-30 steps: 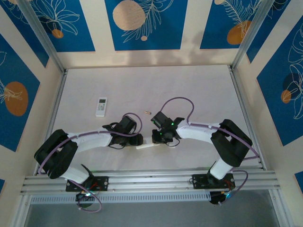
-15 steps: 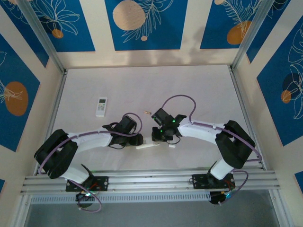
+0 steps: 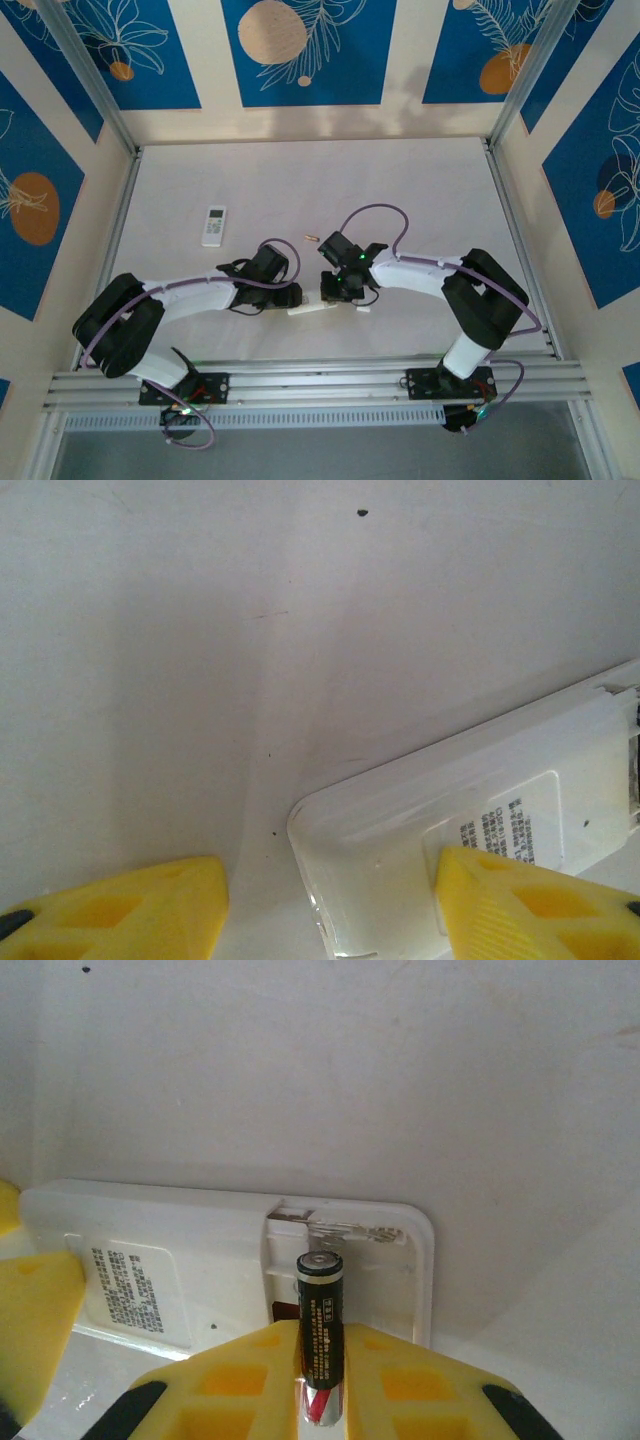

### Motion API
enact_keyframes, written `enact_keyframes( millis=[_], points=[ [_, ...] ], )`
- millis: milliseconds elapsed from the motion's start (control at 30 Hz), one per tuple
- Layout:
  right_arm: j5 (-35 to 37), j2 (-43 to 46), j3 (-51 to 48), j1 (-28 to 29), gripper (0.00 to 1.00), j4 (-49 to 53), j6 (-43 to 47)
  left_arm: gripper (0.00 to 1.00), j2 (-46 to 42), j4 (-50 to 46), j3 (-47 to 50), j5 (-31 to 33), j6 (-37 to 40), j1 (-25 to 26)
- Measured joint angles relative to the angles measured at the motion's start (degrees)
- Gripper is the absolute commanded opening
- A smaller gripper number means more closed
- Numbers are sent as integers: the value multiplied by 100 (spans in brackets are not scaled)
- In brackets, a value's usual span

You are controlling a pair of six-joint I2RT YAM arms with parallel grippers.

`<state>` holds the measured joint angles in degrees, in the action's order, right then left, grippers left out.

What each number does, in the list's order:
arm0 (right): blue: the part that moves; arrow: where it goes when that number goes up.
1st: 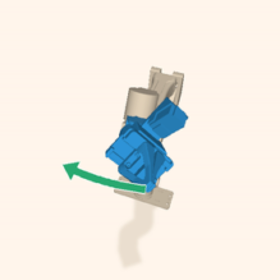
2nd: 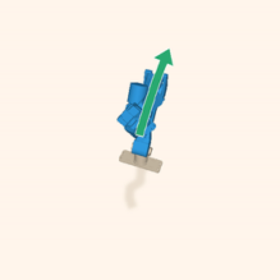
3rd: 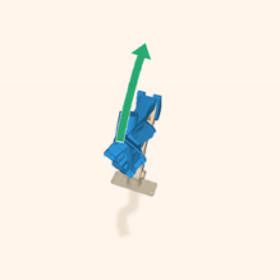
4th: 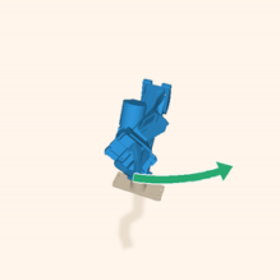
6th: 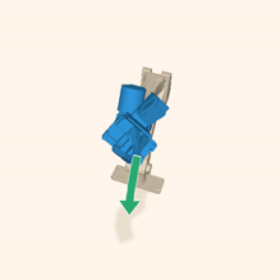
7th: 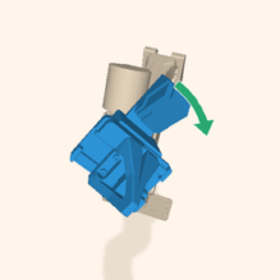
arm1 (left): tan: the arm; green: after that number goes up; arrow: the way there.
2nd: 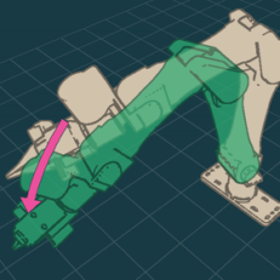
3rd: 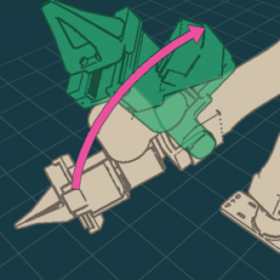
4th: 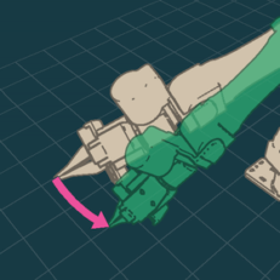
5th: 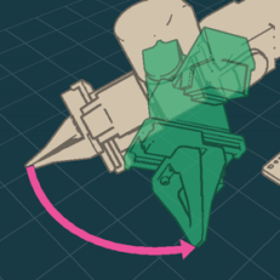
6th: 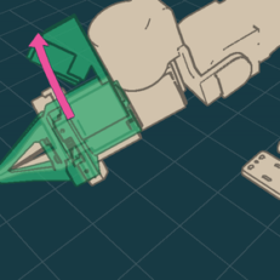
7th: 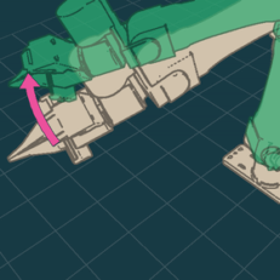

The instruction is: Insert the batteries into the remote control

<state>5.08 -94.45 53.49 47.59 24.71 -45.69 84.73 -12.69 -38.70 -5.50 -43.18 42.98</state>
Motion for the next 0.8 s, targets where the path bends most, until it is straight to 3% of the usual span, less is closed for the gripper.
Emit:
enact_keyframes(
  millis=[333,800],
  points=[
    [-26,0,0,7,25,24,2,60,11,0,-7,0,0,0],
    [-42,4,2,17,22,168,20,60,13,0,-7,0,0,0]
  ],
)
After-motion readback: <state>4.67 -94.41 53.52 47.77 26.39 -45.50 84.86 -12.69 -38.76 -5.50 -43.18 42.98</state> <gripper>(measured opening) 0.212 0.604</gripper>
